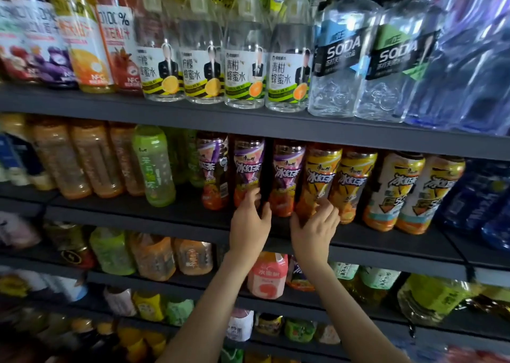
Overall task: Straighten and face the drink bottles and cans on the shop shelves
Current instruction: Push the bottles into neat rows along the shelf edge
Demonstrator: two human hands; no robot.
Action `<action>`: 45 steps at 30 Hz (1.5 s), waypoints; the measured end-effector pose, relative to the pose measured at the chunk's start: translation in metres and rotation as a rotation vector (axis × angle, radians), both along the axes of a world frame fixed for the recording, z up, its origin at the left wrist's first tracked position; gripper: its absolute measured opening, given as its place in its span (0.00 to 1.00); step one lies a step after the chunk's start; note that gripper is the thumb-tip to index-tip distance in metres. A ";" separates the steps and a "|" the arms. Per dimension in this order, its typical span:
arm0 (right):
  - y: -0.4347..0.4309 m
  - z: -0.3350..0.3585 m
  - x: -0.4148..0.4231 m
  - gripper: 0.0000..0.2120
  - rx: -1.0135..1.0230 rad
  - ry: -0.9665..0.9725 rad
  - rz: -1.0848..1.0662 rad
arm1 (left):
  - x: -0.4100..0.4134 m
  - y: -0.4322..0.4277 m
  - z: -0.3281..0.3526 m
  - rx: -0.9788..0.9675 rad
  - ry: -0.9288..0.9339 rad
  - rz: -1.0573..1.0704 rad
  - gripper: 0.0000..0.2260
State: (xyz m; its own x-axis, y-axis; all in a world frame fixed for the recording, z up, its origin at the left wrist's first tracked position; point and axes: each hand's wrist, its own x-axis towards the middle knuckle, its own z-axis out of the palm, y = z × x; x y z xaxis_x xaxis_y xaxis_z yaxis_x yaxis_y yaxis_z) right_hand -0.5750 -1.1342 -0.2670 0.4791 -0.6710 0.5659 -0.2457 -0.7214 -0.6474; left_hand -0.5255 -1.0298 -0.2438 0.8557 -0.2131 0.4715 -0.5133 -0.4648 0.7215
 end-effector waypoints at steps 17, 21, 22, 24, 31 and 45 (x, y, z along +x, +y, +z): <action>0.169 0.023 0.115 0.22 0.232 0.061 0.582 | 0.105 0.193 -0.016 -0.075 -0.044 0.381 0.13; 0.213 0.024 0.160 0.35 0.344 0.114 0.500 | 0.146 0.240 -0.011 -0.028 -0.103 0.320 0.14; 0.219 0.024 0.169 0.37 0.360 0.120 0.477 | 0.153 0.247 -0.008 -0.031 -0.105 0.308 0.15; 0.229 0.024 0.180 0.36 0.365 0.118 0.437 | 0.164 0.258 -0.006 -0.025 -0.112 0.288 0.15; 0.246 0.018 0.190 0.26 0.272 0.036 0.252 | 0.180 0.254 -0.009 -0.001 -0.064 0.196 0.20; 0.240 0.020 0.199 0.28 0.284 0.055 0.182 | 0.182 0.224 -0.008 0.033 0.093 0.199 0.33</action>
